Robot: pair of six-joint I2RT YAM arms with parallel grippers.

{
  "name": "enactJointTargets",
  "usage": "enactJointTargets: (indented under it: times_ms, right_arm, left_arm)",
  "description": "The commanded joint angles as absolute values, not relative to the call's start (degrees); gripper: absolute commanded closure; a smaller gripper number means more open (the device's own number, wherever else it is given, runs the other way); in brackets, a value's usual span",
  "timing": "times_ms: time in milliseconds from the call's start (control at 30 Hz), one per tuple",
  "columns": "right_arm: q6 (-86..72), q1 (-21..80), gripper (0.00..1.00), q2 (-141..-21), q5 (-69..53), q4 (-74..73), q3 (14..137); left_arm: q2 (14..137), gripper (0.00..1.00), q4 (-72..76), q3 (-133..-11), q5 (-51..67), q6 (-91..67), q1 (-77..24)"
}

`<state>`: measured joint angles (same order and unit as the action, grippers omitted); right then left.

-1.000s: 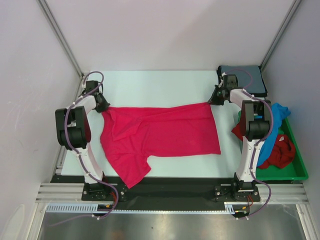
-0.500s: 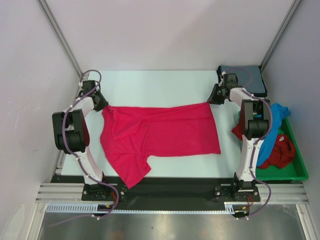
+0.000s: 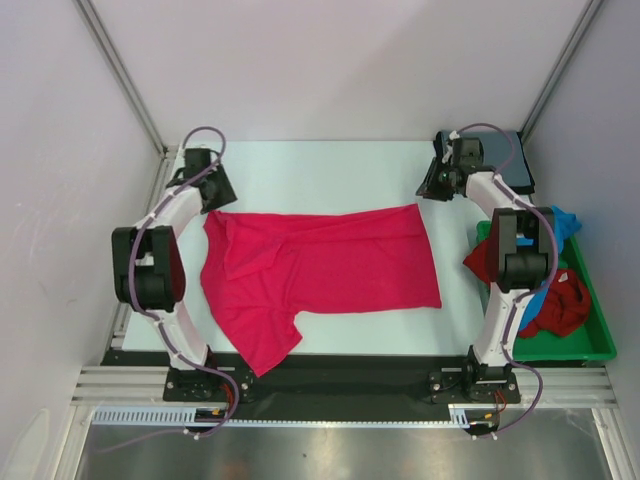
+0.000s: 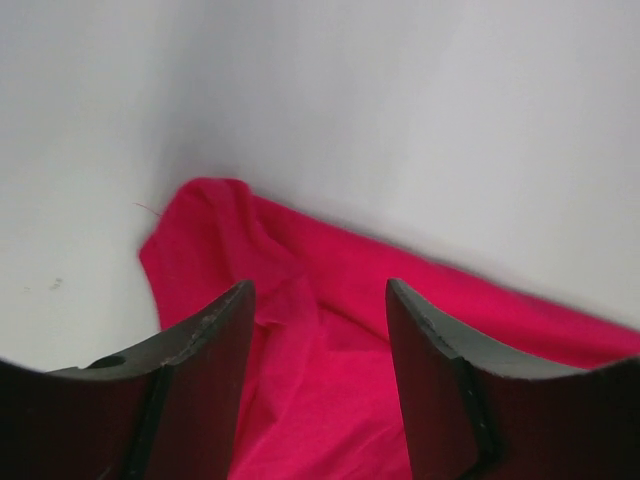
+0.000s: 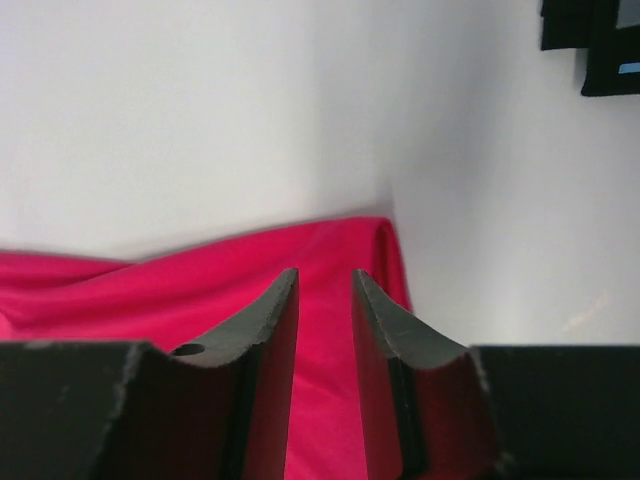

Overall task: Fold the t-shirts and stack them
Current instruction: Fold the tshirt

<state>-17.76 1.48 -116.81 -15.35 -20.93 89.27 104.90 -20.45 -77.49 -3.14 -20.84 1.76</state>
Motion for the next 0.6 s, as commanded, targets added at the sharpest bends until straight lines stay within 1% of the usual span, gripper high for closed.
enactJointTargets:
  times_ms: [0, 100, 133, 200, 233, 333, 467, 567]
  right_arm:
    - [-18.54, 3.77, 0.67, -111.01, -15.82, -18.20, 86.49]
    - [-18.19, 5.71, 0.66, -110.66, -15.47, -19.07, 86.40]
    - [-18.19, 6.76, 0.66, -110.48, -15.29, -18.90, 86.22]
    - [-18.10, 7.64, 0.66, -110.04, -15.21, -18.55, 85.61]
    - [-18.28, 7.91, 0.66, -109.95, -15.38, -18.11, 85.43]
    - [-18.54, 8.61, 0.66, -109.43, -16.26, -17.32, 84.55]
    - [-18.54, 9.66, 0.66, -108.81, -17.05, -16.52, 83.50]
    - [-19.59, 10.54, 0.66, -109.86, -18.10, -16.09, 83.58]
  left_arm:
    - [106.60, 0.39, -23.54, -81.11, -13.06, -17.85, -4.03]
    - [110.90, 0.36, -28.28, -86.03, -20.28, -16.00, -7.55]
    - [112.14, 0.36, -29.43, -88.57, -23.96, -15.74, -8.25]
    - [116.27, 0.36, -31.80, -90.87, -26.62, -14.33, -10.28]
    - [117.41, 0.37, -32.51, -92.53, -30.20, -14.07, -10.89]
    - [121.46, 0.42, -35.06, -95.26, -35.04, -13.45, -11.78]
    - [123.66, 0.47, -36.91, -96.51, -36.21, -11.96, -11.78]
    - [124.71, 0.47, -37.44, -96.86, -38.04, -11.16, -11.69]
